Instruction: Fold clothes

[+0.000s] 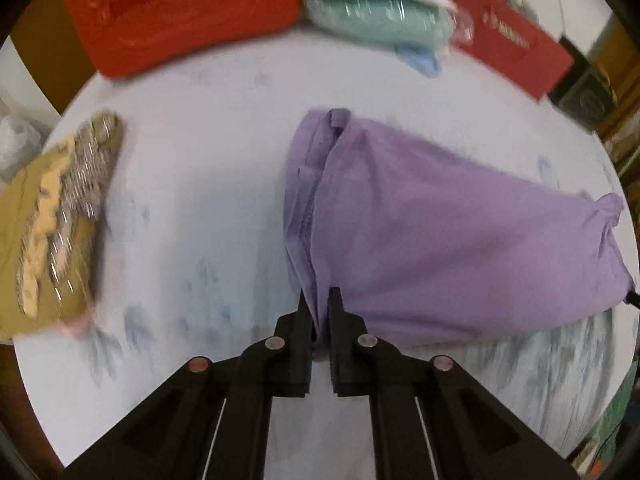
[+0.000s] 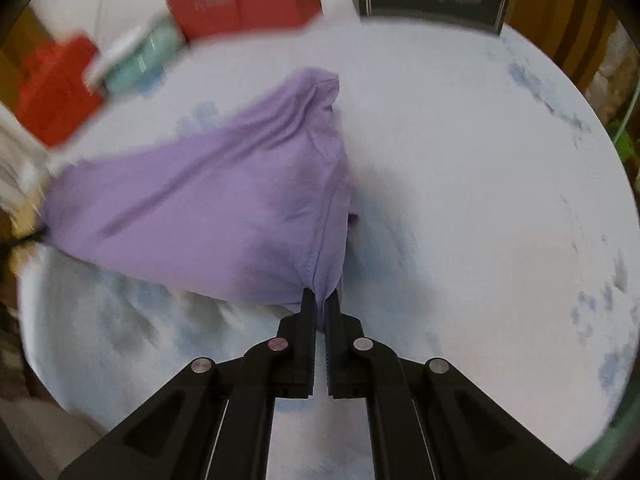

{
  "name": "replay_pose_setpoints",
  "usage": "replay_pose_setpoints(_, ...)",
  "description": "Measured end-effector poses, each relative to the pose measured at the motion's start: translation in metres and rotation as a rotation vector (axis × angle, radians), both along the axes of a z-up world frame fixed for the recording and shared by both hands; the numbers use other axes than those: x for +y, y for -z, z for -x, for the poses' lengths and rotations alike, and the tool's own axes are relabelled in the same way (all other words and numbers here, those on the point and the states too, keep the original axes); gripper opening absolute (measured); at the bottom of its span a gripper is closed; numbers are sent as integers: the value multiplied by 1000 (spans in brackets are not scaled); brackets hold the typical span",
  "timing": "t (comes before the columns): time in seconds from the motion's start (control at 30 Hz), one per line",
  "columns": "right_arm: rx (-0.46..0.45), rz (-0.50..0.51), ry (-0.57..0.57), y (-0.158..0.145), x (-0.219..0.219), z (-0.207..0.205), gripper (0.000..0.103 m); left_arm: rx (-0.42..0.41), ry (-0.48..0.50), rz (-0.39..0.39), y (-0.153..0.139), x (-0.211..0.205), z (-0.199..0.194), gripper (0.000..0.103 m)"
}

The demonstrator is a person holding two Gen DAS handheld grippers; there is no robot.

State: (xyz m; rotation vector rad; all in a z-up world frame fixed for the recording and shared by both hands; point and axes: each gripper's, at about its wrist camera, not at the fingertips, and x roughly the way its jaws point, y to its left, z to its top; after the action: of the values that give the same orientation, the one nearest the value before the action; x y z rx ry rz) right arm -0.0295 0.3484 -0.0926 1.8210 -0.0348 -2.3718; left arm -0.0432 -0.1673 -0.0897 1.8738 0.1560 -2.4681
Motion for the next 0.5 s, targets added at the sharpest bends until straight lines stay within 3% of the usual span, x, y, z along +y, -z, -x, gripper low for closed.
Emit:
replay_pose_setpoints(0.07,-64,-20,-7,12,6,-7,5,-17,2,19,4,1,-7,14)
replay_pose_setpoints(0.1,-70,-37,-6,14,6,-8,14,-16,2,32,3,2,-8,30)
replay_pose_setpoints(0.2,-37,-60,10,3,9,-10,43,26,5,55,-12,1,-10,53)
replay_pose_setpoints(0.37,151,20,4,-46,11,2,45,151,19,51,-50,0,9,59)
replay_pose_setpoints(0.5,203,27,2,-42,7,38,55,170,28,36,-46,5,53,59)
